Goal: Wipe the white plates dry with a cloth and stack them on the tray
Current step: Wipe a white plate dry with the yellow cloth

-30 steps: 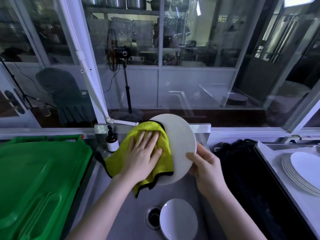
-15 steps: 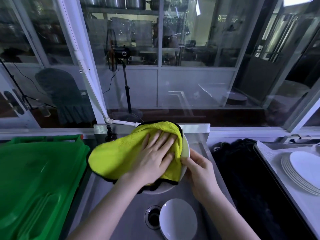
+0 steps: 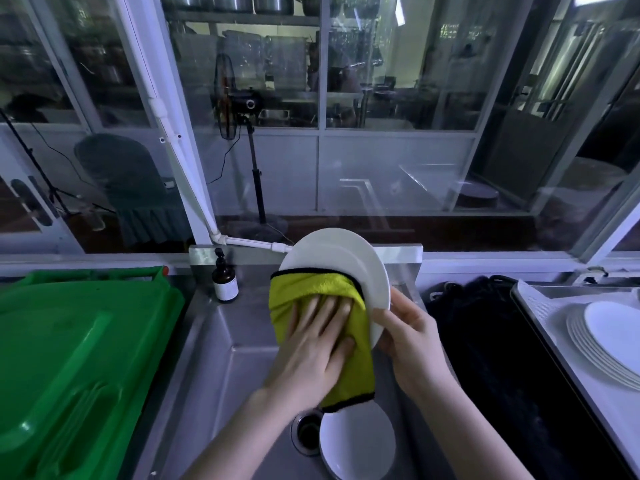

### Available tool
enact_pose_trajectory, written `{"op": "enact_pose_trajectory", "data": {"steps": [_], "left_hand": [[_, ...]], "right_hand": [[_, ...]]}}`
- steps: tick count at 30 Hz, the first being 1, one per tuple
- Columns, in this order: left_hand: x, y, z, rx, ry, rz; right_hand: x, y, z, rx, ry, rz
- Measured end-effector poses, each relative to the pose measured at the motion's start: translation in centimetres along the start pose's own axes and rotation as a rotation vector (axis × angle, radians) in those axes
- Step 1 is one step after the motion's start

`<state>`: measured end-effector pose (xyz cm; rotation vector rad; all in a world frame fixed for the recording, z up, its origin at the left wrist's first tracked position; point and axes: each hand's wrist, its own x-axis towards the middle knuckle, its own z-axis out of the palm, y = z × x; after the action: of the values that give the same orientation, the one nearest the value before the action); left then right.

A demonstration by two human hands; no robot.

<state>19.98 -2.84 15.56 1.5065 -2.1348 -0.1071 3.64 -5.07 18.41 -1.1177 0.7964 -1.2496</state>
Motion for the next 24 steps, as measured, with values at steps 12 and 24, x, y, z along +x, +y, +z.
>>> {"op": "enact_pose_trajectory", "data": {"steps": [12,24], "left_hand": [[1.1,-4.5,1.0,0.022,-0.046,-0.248],[4.3,-2.2,-1.4,0.07,0.117,-0.101]], "right_hand": [[0.4,-1.8,-0.8,0.018,0.055,-0.015],[-0.7,-1.4,0.0,-0.112,-0.067,0.034]]}}
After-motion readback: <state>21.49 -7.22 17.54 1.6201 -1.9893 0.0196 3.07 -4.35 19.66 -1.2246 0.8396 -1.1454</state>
